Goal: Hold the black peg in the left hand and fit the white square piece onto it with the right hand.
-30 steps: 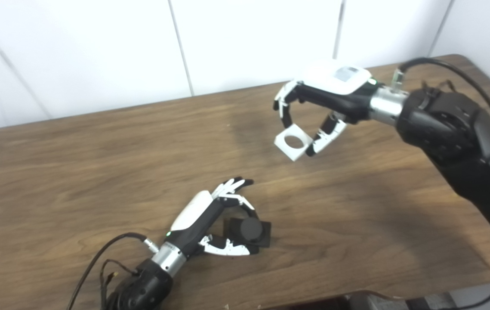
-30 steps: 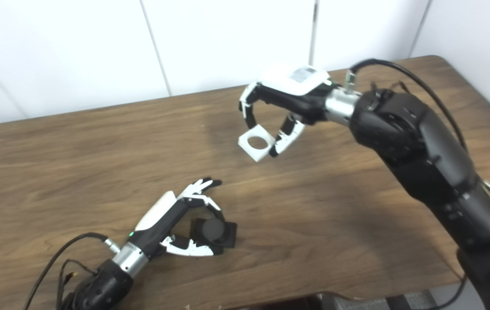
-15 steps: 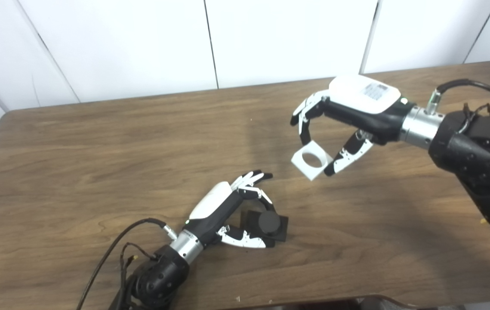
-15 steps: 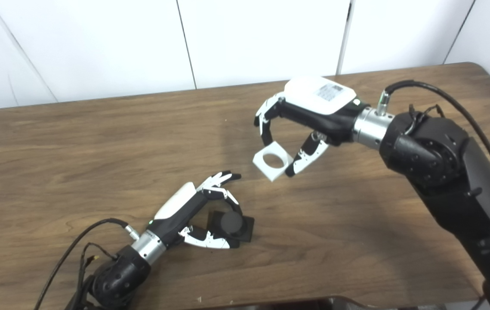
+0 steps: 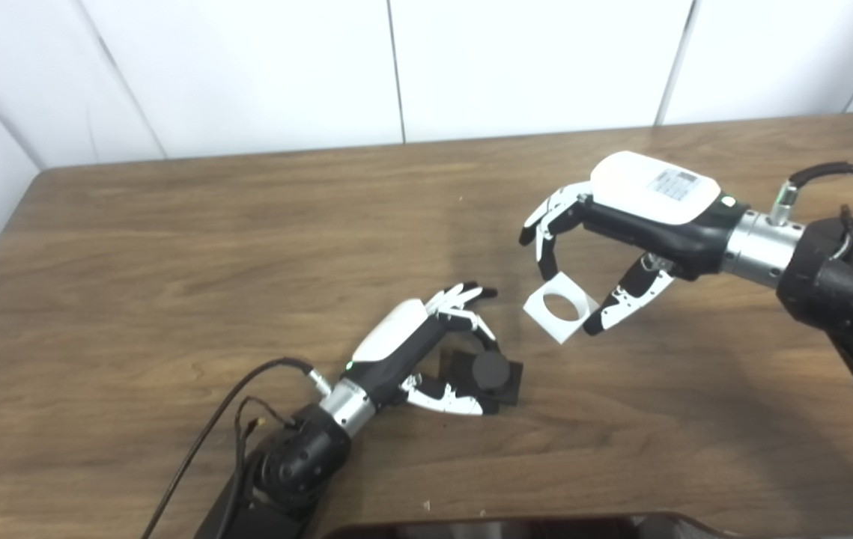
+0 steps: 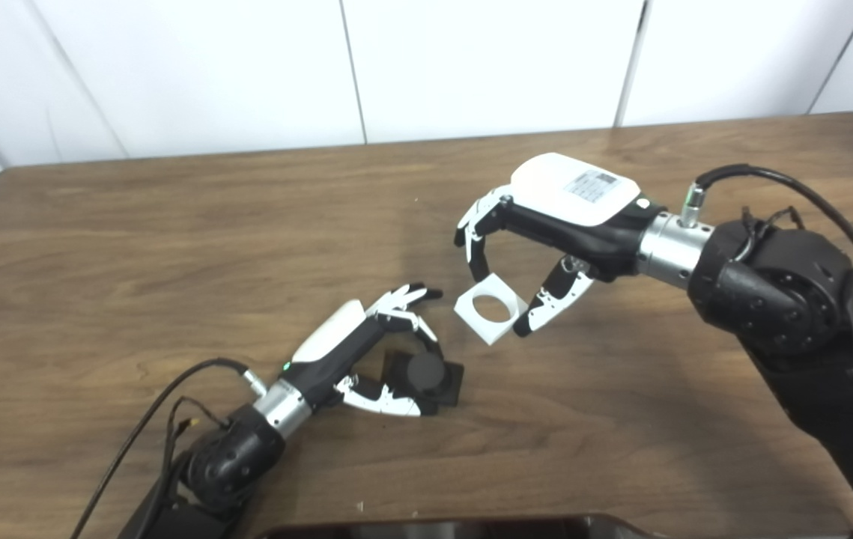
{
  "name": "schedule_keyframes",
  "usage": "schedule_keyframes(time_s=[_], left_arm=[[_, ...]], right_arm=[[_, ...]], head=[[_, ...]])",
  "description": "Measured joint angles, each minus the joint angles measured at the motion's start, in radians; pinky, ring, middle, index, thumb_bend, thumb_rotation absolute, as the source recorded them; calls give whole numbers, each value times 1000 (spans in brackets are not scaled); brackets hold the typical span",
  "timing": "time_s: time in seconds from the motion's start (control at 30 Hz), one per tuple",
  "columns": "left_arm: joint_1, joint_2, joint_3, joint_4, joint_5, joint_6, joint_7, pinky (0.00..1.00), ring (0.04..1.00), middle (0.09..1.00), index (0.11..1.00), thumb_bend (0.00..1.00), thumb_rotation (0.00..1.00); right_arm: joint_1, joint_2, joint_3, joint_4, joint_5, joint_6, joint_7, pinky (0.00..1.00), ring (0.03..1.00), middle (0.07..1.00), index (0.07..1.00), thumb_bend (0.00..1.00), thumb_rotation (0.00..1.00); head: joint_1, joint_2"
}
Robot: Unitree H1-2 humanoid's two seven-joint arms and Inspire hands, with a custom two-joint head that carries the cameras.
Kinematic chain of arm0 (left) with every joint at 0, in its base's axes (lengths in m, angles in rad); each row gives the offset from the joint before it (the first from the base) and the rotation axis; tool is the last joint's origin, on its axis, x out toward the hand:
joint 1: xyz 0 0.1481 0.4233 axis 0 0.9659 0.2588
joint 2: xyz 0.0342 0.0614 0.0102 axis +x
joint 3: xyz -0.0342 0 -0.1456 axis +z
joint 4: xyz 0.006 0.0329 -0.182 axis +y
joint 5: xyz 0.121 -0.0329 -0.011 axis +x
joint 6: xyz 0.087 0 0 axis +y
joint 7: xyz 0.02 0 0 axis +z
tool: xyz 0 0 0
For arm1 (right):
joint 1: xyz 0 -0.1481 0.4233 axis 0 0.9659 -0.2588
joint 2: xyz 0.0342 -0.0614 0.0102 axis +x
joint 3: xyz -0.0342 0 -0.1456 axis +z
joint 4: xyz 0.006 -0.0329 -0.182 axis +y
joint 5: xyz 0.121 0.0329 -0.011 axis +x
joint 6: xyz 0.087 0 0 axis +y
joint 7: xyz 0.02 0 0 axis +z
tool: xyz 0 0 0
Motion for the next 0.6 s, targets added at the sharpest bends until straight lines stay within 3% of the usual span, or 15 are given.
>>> schedule_keyframes(time_s=[0.4, 0.6], left_arm=[[-5, -6, -2, 6, 3, 4, 3, 1000, 1000, 945, 487, 521, 78], [-5, -7, -2, 7, 4, 5, 4, 1000, 1000, 949, 487, 520, 80]], right_arm=[[36, 68, 31, 8, -7, -5, -2, 655, 763, 740, 480, 519, 137], [39, 112, 71, 46, -28, -41, -8, 639, 758, 737, 480, 518, 137]], head=[[9, 3], [9, 8]])
